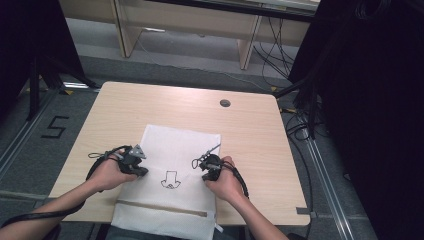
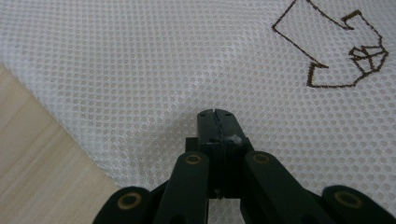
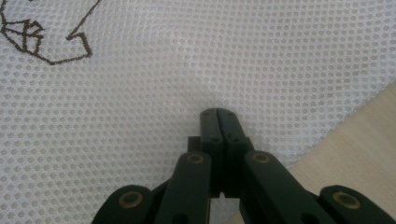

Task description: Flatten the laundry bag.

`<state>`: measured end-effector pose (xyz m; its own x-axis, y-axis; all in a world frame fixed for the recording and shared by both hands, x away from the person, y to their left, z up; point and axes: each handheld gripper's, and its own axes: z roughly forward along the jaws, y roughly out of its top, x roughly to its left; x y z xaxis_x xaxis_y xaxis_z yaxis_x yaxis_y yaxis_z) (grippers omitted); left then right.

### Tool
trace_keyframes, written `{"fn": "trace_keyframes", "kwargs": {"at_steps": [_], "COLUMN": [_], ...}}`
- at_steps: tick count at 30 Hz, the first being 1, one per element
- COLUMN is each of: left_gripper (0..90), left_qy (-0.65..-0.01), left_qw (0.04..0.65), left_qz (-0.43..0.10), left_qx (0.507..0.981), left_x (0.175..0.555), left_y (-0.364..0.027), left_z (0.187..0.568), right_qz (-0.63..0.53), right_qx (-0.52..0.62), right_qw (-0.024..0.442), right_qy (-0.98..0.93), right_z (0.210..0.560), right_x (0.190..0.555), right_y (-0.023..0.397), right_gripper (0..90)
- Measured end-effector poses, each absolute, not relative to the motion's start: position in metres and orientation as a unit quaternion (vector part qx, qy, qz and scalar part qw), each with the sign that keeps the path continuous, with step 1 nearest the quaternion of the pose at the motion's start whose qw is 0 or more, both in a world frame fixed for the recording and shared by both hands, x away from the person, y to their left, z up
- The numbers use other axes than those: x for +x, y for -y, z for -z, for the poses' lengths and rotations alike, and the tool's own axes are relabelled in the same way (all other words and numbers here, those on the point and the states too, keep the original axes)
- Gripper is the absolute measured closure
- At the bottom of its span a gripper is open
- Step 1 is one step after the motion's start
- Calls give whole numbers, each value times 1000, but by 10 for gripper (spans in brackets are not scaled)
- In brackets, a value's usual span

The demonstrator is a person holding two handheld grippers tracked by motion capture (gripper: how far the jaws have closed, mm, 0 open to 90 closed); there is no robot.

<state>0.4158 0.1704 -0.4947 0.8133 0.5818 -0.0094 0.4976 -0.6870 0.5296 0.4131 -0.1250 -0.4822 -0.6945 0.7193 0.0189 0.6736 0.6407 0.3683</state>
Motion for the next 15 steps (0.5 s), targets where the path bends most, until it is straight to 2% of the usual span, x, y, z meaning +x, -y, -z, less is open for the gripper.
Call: {"fn": "trace_keyframes", "kwargs": {"at_steps": [15], "left_gripper": [891], "left_qy": [-317], "left_qw": [272], "left_qz": [-113], "left_qx": [902], "left_x": [449], "left_y": [-155], "left_z": [497], "right_qz": [-174], "right_qx": [429], "right_qw": [81], "right_qy": [-883], "right_z": [482], "right_x": [460], "right_y": [133], "right_gripper": [900]}}
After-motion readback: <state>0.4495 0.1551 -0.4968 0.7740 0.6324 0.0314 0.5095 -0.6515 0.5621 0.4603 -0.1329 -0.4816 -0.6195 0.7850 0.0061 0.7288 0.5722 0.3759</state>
